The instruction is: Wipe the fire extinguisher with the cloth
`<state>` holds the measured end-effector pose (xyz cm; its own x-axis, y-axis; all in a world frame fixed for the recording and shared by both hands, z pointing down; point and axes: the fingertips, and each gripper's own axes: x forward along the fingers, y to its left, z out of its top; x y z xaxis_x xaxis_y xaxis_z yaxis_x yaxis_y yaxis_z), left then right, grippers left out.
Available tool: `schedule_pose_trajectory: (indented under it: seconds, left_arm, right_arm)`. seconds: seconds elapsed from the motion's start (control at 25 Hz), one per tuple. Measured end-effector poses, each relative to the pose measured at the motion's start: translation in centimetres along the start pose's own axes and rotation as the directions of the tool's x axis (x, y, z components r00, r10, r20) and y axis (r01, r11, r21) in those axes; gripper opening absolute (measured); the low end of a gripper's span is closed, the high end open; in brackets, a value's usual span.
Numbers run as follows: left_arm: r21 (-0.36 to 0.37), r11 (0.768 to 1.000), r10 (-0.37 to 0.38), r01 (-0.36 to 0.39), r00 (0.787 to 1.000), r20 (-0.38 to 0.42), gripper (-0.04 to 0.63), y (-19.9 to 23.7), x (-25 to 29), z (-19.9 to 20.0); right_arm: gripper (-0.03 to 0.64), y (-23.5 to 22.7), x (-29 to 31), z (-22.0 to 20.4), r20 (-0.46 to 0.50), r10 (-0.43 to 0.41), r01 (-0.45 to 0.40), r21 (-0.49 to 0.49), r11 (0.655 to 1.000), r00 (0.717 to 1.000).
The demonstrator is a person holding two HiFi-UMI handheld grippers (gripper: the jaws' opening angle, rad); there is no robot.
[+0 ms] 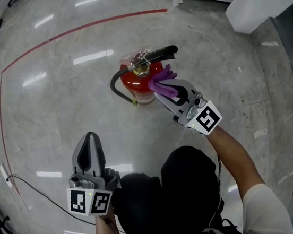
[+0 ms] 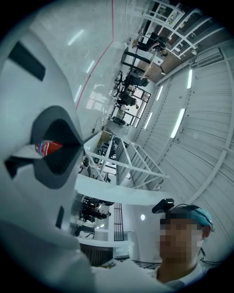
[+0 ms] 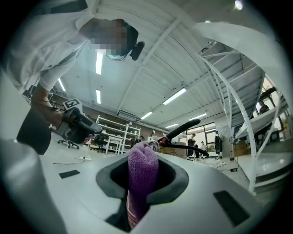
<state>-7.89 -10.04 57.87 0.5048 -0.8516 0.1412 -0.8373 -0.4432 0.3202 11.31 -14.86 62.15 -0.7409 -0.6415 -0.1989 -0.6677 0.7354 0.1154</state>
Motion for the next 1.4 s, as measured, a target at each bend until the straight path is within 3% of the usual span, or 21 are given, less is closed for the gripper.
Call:
schedule_pose_trajectory:
  seconds: [0.16,0.28,0.48,0.6,0.88,1.04,1.2,1.4]
  left_arm:
    - [-0.002,1.0,0.012,-0.012,1.0,-0.008,0.003,0.3,-0.2,-0.2]
    - [0.012,1.0,0.015,-0.015,1.0,-0.009,0.003,0.3,-0.3,-0.1]
    - [0.021,0.999,0.026,-0.025,1.0,-0.014,0.003,0.5,-0.9,-0.2]
    - [0.02,0.999,0.043,-0.042,0.999,-0.018,0.003,1.0,-1.3,-0.2]
    - [0.041,0.997,0.071,-0.07,0.997,-0.018,0.003,2.1,-2.2,0.8]
    - [0.001,0.997,0.073,-0.073,0.997,-0.007,0.003,2.9,-2.7,0.6]
    - [0.001,0.996,0.091,-0.091,0.995,-0.027,0.003,3.7,-2.7,-0.1]
    - [0.003,0.996,0.092,-0.091,0.996,-0.023,0.003,4.1,-2.6,0.0]
  right_arm:
    - [0.069,1.6,-0.4,-1.0,-0.016,0.046,-0.047,-0.023,0.999,0.999]
    - [0.069,3.7,-0.5,-4.6,-0.112,0.114,-0.12,-0.051,0.991,0.987]
    - [0.068,4.4,-0.9,-11.2,-0.241,0.13,-0.12,0.057,0.991,0.962]
    - [0.069,5.1,-1.0,-14.8,-0.297,0.163,-0.147,0.075,0.986,0.941]
    - [0.068,6.3,-2.9,-22.2,-0.446,0.179,-0.112,0.173,0.979,0.877]
    - [0.067,7.7,-3.8,-24.7,-0.498,0.201,-0.106,0.212,0.971,0.843]
    - [0.067,8.9,-3.6,-24.4,-0.483,0.212,-0.105,0.24,0.965,0.85]
    - [0.067,8.2,-3.2,-20.5,-0.422,0.156,-0.029,0.293,0.956,0.893]
